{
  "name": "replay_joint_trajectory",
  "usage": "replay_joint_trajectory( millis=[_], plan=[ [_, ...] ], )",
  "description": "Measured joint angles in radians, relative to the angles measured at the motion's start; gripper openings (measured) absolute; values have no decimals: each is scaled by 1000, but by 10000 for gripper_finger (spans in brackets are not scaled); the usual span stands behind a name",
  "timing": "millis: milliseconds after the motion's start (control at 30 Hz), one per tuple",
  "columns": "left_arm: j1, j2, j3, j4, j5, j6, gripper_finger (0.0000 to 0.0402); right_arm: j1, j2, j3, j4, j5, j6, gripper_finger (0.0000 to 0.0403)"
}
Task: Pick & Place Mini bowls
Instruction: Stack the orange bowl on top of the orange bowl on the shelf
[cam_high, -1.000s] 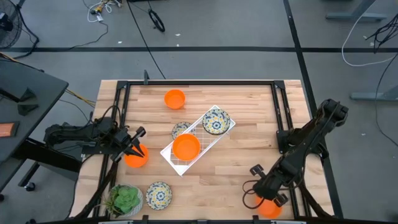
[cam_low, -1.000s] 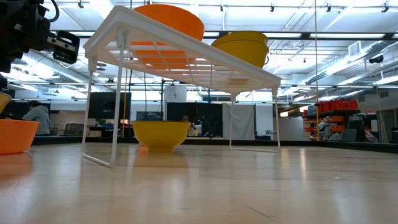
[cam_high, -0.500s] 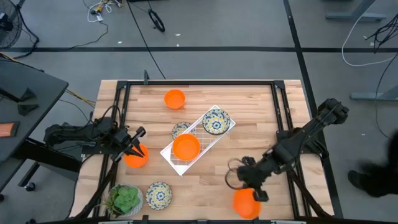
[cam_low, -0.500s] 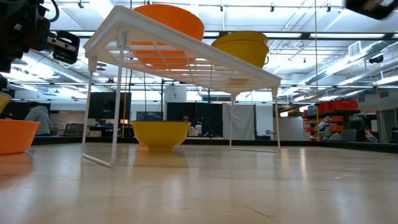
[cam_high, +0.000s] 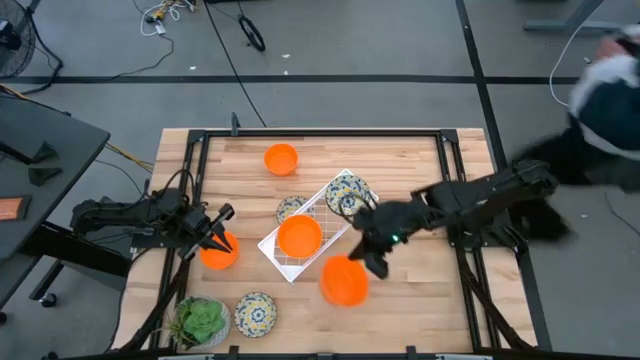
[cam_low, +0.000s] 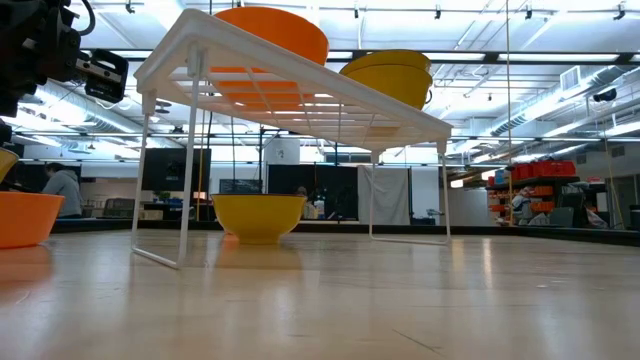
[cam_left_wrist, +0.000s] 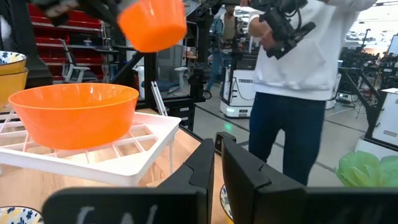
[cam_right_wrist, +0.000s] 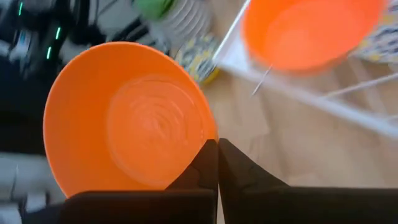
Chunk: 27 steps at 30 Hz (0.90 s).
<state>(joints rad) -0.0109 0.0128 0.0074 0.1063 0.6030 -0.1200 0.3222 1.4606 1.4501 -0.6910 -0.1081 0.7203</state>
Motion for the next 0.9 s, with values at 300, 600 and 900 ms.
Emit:
replay_joint_trajectory(
  millis=[300, 600, 900],
  plan=[
    [0, 0, 0, 0, 0, 0, 37, -182, 107, 119, -11, 0, 126, 0],
    [0, 0, 0, 0, 0, 0, 37, -248, 224, 244, -47, 1, 236, 0],
    [0, 0, 0, -1, 0, 0, 37, -273, 334, 367, -191, 11, 234, 0]
  ],
)
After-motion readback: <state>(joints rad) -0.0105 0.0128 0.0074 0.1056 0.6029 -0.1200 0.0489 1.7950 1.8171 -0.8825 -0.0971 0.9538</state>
